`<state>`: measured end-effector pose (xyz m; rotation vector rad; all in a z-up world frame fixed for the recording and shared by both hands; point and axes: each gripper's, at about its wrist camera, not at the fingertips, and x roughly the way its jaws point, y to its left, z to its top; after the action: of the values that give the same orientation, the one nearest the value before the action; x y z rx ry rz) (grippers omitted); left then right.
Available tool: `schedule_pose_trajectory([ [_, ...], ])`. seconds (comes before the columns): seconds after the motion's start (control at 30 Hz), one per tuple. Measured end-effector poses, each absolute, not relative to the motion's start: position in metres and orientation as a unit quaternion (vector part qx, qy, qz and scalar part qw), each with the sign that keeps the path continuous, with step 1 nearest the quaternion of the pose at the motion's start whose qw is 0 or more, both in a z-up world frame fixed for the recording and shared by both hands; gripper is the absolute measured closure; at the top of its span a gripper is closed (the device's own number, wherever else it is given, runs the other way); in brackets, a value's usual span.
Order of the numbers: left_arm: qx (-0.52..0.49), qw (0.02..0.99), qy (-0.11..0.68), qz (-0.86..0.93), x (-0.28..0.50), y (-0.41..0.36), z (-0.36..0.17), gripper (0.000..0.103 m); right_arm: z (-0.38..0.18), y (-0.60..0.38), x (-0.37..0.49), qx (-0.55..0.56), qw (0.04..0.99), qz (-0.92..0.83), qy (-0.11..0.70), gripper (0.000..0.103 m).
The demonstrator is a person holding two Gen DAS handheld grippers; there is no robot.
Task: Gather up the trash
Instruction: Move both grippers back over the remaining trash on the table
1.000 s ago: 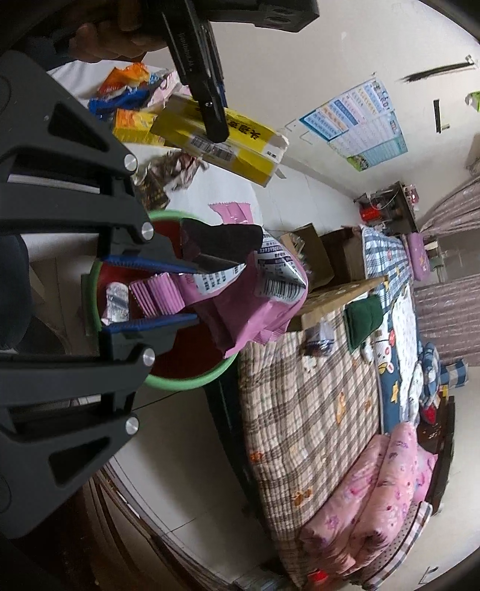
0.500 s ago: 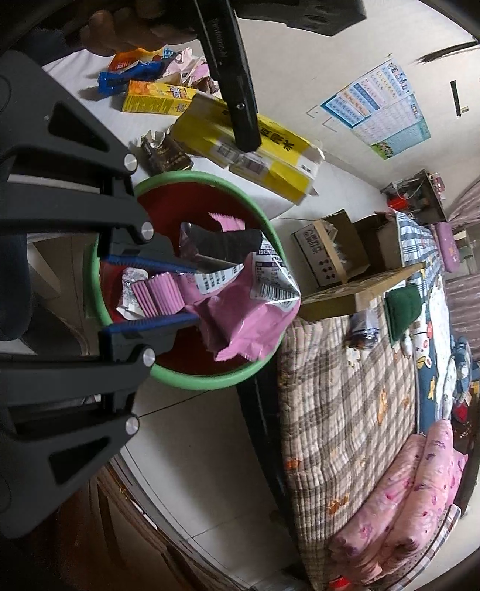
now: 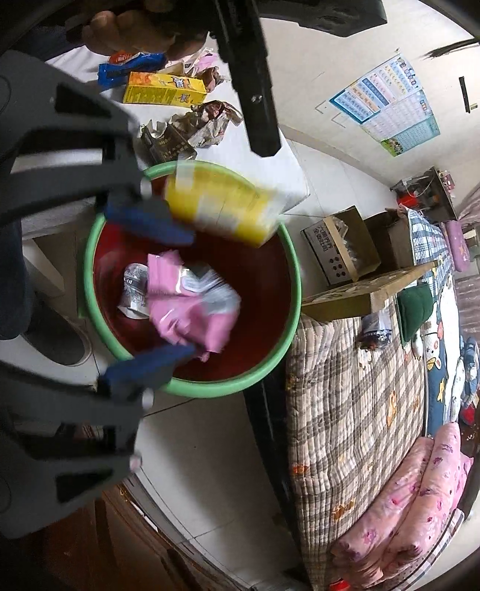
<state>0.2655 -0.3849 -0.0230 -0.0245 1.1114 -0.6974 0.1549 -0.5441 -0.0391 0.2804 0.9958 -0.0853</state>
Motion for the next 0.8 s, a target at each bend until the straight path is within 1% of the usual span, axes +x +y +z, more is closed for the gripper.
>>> schedule_pose_trajectory([
  [0.03,-0.016,0.793,0.517,-0.322,0.266,-0.383,-0.022,0.028,-0.039,-0.543,0.154,0.134,0.868,-0.040,0.476,0.040],
  [0.07,-0.019,0.795,0.515,-0.320,0.266,-0.380,-0.021,0.021,-0.038,-0.543,0.154,0.133,0.869,-0.042,0.476,0.038],
  [0.1,-0.022,0.799,0.511,-0.317,0.265,-0.375,-0.018,0.016,-0.036,-0.542,0.152,0.133,0.870,-0.044,0.474,0.033],
  [0.2,-0.026,0.809,0.500,-0.308,0.262,-0.360,-0.007,0.008,-0.029,-0.536,0.150,0.128,0.873,-0.046,0.468,0.021],
  [0.23,-0.026,0.815,0.494,-0.300,0.260,-0.353,-0.002,0.008,-0.025,-0.533,0.150,0.124,0.875,-0.046,0.466,0.017],
  [0.43,-0.024,0.830,0.488,-0.269,0.247,-0.309,0.015,0.008,-0.003,-0.504,0.144,0.102,0.886,-0.037,0.451,0.007],
  [0.8,-0.047,0.855,0.476,-0.200,0.199,-0.187,0.031,0.008,0.018,-0.427,0.133,0.083,0.895,0.011,0.439,0.005],
])
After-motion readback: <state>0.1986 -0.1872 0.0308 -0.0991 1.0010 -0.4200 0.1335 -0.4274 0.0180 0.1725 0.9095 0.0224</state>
